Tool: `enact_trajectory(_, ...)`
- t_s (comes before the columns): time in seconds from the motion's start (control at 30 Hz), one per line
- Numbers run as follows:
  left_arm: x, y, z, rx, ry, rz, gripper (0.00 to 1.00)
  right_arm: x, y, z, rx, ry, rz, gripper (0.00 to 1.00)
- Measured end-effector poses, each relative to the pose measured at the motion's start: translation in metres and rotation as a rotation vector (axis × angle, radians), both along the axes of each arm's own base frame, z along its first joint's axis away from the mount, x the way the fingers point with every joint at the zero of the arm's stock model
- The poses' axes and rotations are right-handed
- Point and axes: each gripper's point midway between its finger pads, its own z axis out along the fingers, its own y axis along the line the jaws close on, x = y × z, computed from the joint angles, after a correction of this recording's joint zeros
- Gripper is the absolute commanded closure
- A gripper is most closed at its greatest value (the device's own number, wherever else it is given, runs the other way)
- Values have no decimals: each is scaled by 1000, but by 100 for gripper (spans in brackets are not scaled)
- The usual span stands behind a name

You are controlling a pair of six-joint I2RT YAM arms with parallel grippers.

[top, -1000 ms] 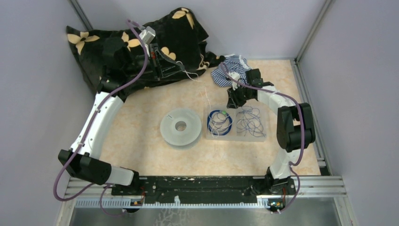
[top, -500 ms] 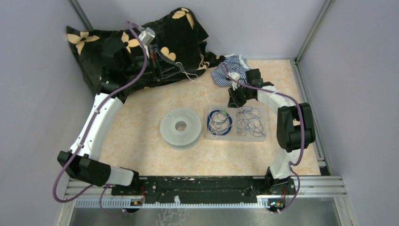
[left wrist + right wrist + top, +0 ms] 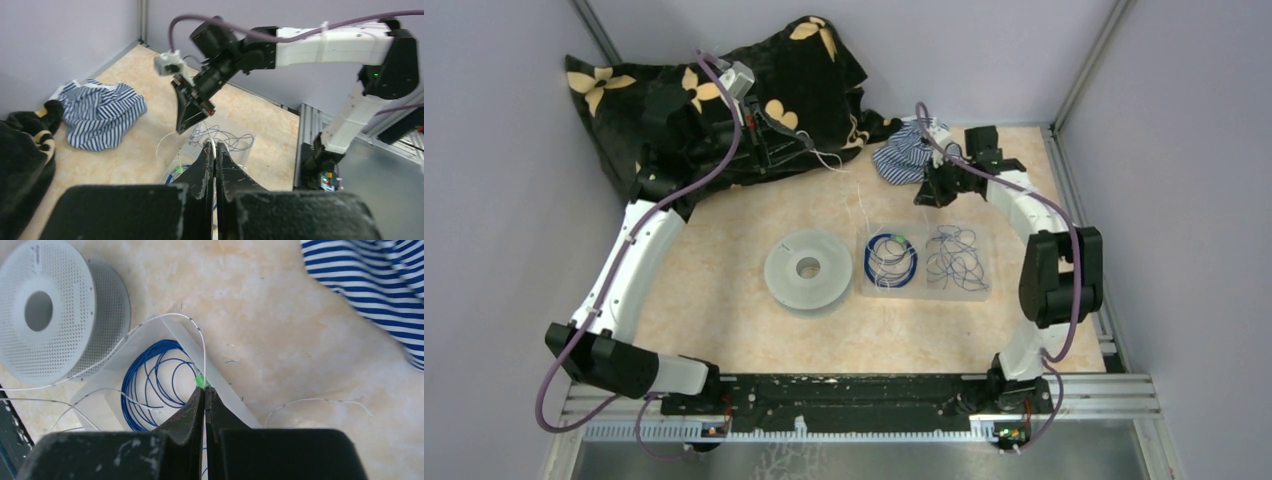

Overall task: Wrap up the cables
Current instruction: Adjust the cable at the center of the board.

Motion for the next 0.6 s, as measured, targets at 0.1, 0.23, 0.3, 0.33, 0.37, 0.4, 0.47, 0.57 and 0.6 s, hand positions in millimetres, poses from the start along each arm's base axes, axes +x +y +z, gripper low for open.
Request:
enact_trajectory(0.1, 6, 2, -2, 11, -16, 38, 100, 9, -12, 31, 47, -39, -50, 100)
enact_trajectory(0.23, 19, 8, -7, 38, -28, 112, 100, 19, -30, 91, 94, -152, -116, 100)
enact_trajectory(0.3, 26, 13, -10, 54, -37, 157, 100, 21, -38, 124, 109, -221, -147, 100)
enact_trajectory(0.33, 30, 16, -10, 64, -43, 183, 100, 21, -41, 141, 116, -257, -162, 100)
enact_trajectory(0.37, 33, 19, -10, 71, -49, 204, 100, 21, -44, 154, 120, -286, -174, 100)
enact_trajectory(0.4, 37, 22, -8, 79, -59, 231, 100, 20, -48, 173, 124, -327, -194, 100)
enact_trajectory(0.47, 42, 28, 0, 90, -88, 272, 100, 19, -54, 203, 128, -393, -223, 100)
enact_trajectory(0.57, 48, 36, 14, 100, -142, 328, 100, 18, -66, 243, 120, -490, -281, 100)
enact_trajectory(0.6, 49, 40, 21, 104, -162, 349, 100, 17, -73, 256, 110, -525, -309, 100)
